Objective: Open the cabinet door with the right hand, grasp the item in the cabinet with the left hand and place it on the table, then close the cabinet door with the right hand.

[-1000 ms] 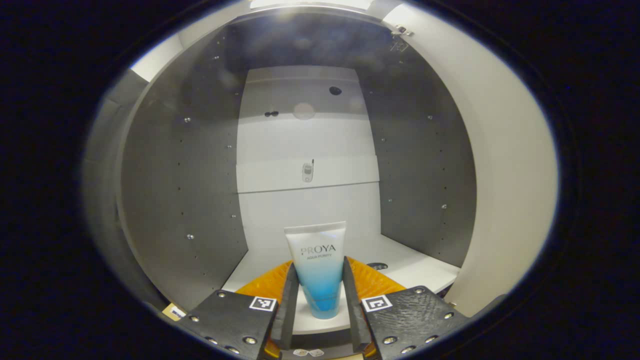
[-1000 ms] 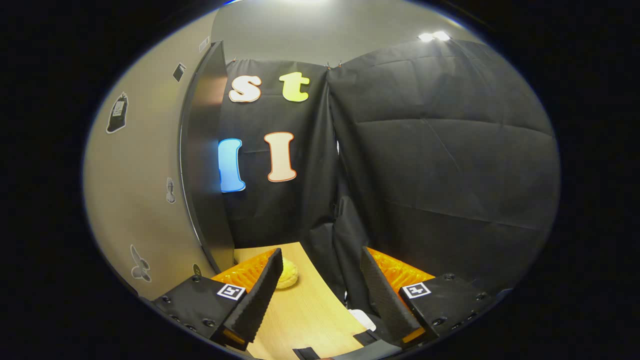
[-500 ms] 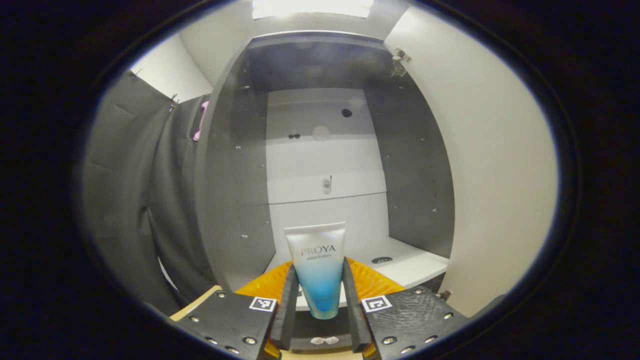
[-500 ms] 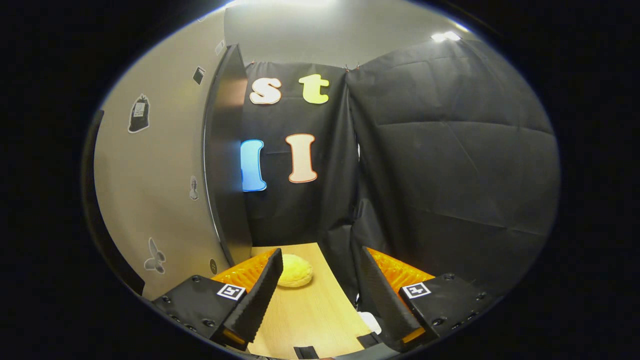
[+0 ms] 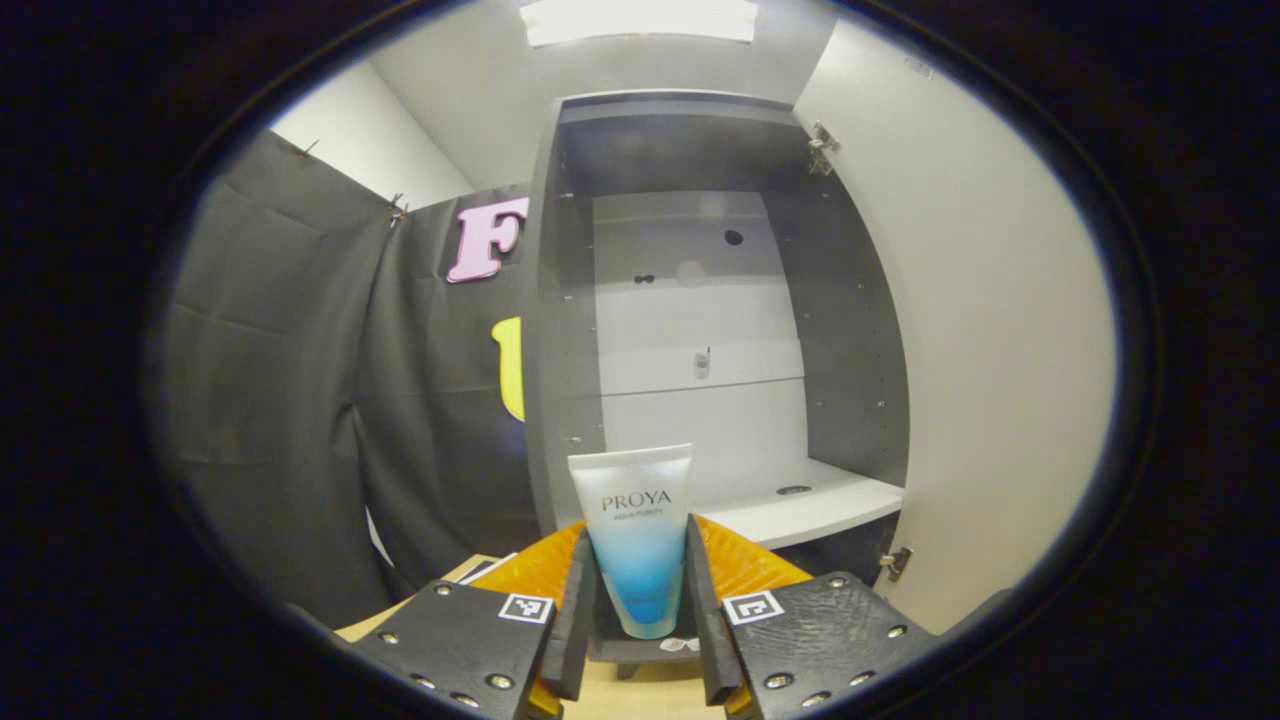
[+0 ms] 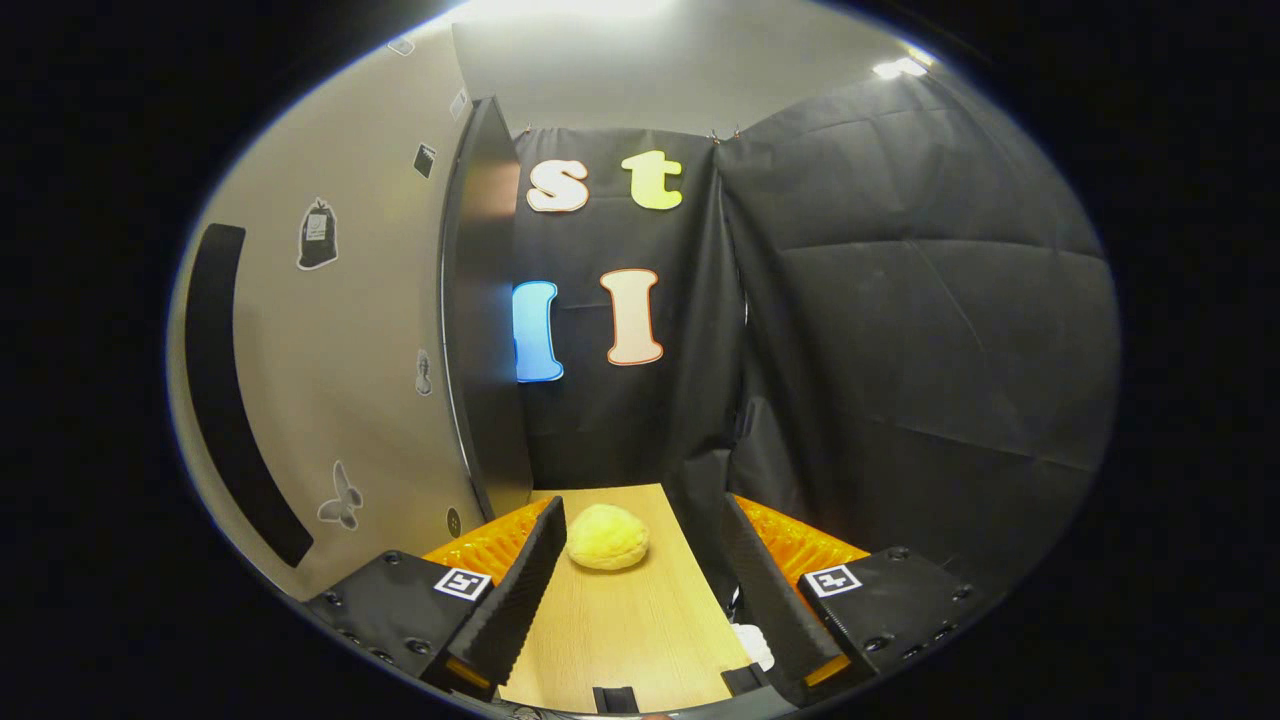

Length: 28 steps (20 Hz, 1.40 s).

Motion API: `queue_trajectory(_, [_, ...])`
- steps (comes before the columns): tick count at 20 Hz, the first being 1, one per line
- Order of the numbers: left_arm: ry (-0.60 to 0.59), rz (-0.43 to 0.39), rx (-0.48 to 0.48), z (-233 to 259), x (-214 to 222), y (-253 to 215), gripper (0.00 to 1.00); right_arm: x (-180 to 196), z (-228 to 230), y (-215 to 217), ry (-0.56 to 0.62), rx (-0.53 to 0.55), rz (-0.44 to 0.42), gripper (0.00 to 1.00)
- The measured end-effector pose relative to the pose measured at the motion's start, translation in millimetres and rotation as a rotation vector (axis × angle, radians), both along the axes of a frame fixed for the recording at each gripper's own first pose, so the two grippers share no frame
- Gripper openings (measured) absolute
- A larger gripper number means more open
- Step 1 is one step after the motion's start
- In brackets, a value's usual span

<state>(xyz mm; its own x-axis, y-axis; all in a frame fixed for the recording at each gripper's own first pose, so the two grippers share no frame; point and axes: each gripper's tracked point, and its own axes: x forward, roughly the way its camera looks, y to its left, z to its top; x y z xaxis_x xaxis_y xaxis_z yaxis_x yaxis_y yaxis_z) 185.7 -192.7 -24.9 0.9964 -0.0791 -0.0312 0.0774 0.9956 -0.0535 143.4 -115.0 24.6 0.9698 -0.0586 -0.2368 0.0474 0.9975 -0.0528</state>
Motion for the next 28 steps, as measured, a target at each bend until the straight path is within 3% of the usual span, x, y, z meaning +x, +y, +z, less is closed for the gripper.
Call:
queue_trajectory(5, [0.016,0.037,-0.009,-21,-41,24,0.46,-9,-2,7,0.003,0.005,0.032,0.98])
queue_trajectory(13, [0.032,0.023,-0.014,-65,-91,35,0.47,-21,-7,23,0.014,-0.013,0.071,0.98])
queue_trajectory(14, [0.034,0.020,-0.022,-71,-96,34,0.46,-21,-7,24,0.012,-0.010,0.071,0.92])
queue_trajectory(16, [0.043,0.012,-0.044,-87,-105,33,0.47,-22,-7,24,0.005,-0.006,0.062,0.98])
queue_trajectory(20, [0.083,-0.012,-0.057,-128,-120,29,0.47,-25,-10,25,-0.001,-0.015,0.047,0.92])
queue_trajectory(21, [0.094,-0.019,-0.057,-138,-125,28,0.47,-25,-11,26,-0.001,-0.018,0.045,0.98])
queue_trajectory(24, [0.125,-0.026,-0.048,-171,-140,27,0.47,-26,-17,35,0.019,0.002,0.060,0.93])
queue_trajectory(28, [0.182,-0.037,-0.020,-216,-157,21,0.49,-27,-25,37,0.042,0.020,0.061,0.98])
